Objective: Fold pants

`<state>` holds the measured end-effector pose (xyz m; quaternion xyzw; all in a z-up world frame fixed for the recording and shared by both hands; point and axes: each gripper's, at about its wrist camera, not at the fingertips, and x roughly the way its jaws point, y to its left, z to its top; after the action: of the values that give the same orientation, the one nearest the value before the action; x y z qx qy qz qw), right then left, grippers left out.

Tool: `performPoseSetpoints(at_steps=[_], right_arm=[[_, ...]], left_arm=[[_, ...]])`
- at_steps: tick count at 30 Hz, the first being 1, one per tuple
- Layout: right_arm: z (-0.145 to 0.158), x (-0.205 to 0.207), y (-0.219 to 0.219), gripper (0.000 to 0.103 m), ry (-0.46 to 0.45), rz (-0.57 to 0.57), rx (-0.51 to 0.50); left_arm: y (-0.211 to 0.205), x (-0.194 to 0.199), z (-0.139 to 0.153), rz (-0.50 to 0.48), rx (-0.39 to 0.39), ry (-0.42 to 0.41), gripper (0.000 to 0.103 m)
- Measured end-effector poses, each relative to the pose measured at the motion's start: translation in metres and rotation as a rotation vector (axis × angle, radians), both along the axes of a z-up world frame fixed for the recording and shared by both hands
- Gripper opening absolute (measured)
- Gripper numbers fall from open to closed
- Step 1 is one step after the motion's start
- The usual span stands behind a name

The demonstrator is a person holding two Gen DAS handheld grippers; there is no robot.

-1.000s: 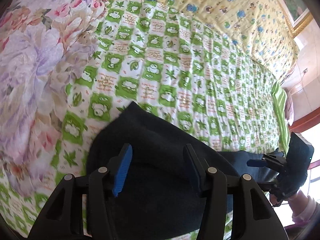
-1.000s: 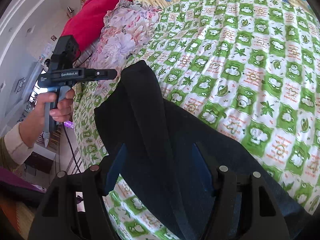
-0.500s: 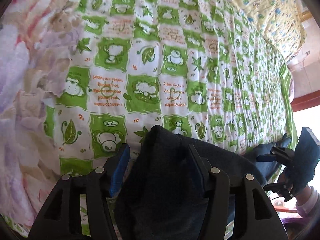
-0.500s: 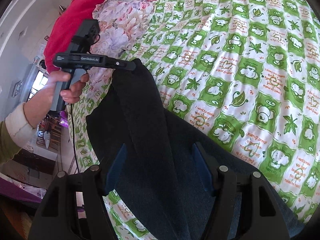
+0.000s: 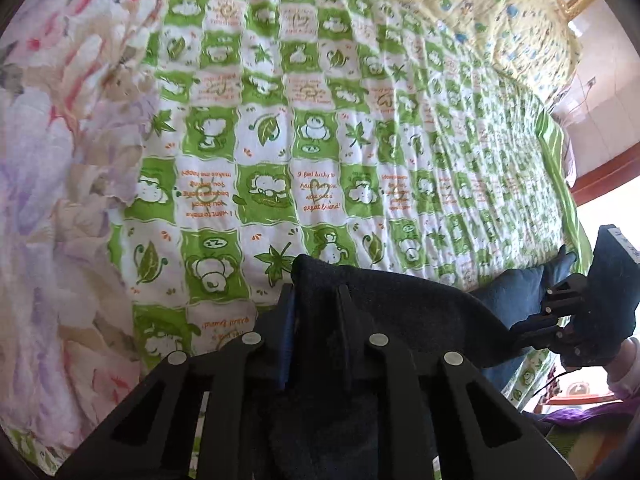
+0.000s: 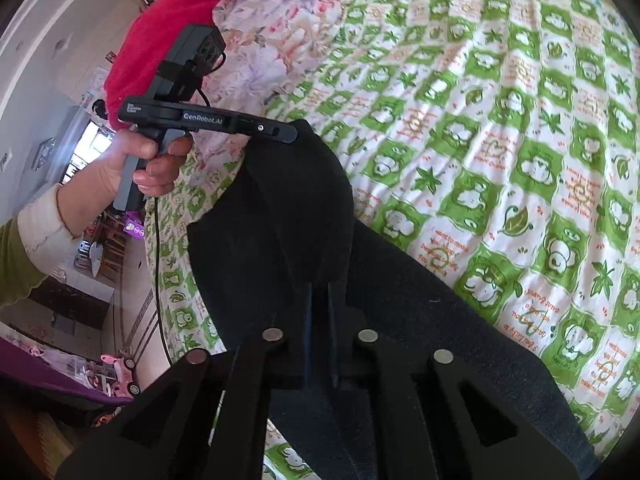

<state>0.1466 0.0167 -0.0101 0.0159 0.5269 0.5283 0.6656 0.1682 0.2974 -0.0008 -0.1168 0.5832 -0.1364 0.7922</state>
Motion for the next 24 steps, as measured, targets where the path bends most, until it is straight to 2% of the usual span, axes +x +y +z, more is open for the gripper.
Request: performPoseSetpoints(at_steps=[3,8,12,14,15,17,18,19,21,23,24], right_arm=[[0.013,-0.006,-0.004,0.002,-0.019,-0.001,0.041],[0.03,-0.025,-0.005,0.001,-0.046,0.04,0.074],[0.024,-0.028,-0.005,0.001,-0.044,0.014,0.03],[0.016,-0.025,-0.005,0.005,-0.037,-0.007,-0.017],[0.012,-0.024,-0.005,0.009,-0.031,-0.012,-0.021],[0.006,-0.023,-0.002,0.024,-0.024,-0.018,-0.033],[0.003,-0.024,0.0,0.048,-0.036,-0.024,-0.057],[0.001,-0.025,0.002,0.062,-0.057,-0.031,-0.075],[-0.002,-0.028,0.004,0.062,-0.077,-0.033,-0.069],[-0.009,-0.029,0.007,0.051,-0.049,-0.027,-0.082],[-0.012,-0.029,0.009,0.038,-0.034,-0.022,-0.081]], left_arm=[[-0.001,-0.015,0.013,0.005,0.006,-0.042,0.012],[0.0,-0.041,0.029,0.043,-0.007,-0.102,0.01],[0.0,-0.066,0.032,0.084,-0.024,-0.119,0.01],[-0.001,-0.072,0.029,0.092,-0.03,-0.117,0.009],[0.0,-0.075,0.027,0.098,-0.035,-0.116,0.009],[-0.001,-0.081,0.025,0.106,-0.041,-0.116,0.009],[-0.001,-0.082,0.024,0.108,-0.043,-0.115,0.009],[-0.002,-0.085,0.023,0.111,-0.045,-0.118,0.009],[-0.002,-0.088,0.023,0.116,-0.048,-0.12,0.009],[-0.001,-0.089,0.022,0.12,-0.053,-0.12,0.009],[0.0,-0.091,0.022,0.124,-0.054,-0.119,0.009]])
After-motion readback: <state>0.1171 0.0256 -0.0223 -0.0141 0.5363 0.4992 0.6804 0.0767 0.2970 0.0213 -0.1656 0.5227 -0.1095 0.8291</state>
